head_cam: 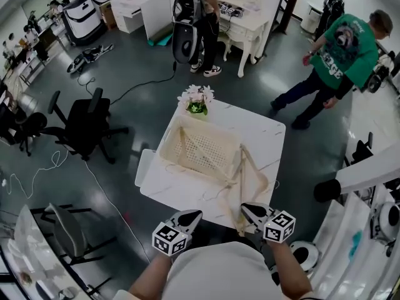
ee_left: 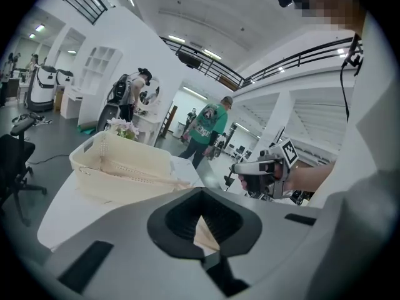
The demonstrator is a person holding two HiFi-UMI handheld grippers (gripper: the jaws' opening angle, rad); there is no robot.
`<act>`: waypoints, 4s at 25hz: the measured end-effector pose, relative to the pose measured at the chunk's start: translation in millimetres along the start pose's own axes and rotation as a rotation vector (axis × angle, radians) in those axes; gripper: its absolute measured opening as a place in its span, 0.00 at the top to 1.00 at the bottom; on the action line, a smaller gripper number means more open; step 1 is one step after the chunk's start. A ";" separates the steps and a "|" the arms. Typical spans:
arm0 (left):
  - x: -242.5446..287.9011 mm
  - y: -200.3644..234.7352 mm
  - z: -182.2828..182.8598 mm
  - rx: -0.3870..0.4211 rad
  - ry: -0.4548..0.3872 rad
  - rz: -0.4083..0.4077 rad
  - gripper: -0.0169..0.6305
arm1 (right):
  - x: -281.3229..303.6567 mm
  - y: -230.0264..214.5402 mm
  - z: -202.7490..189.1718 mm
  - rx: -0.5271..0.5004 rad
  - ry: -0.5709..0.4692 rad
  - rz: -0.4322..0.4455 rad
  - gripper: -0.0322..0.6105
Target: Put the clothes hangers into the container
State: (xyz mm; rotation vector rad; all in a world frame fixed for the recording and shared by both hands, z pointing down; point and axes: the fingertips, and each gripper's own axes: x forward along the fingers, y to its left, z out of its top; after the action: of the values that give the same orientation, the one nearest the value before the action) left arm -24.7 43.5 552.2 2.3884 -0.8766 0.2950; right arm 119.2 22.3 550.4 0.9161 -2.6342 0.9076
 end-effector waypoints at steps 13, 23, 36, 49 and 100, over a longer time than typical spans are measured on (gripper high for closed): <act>10.9 -16.4 7.8 0.005 -0.040 -0.043 0.96 | -5.7 -8.5 -9.5 0.018 0.007 -0.019 0.92; 20.6 -16.3 -3.6 0.001 0.011 -0.023 0.96 | -7.8 -17.3 -20.8 0.010 0.056 -0.031 0.92; 10.1 -1.7 -34.9 -0.032 0.080 -0.023 0.96 | 31.7 -63.1 -116.5 -0.023 0.305 -0.172 0.84; -7.0 15.6 -53.3 -0.089 0.109 0.002 0.96 | 72.9 -94.5 -191.1 -0.047 0.540 -0.249 0.80; -39.8 65.3 -54.5 -0.075 0.123 -0.029 0.96 | 20.0 -62.9 -195.4 -0.044 0.568 -0.397 0.80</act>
State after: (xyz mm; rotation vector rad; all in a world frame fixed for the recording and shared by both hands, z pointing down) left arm -97.9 55.5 609.8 2.2856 -0.7826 0.3865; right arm 141.4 93.7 742.7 0.9506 -1.9034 0.8456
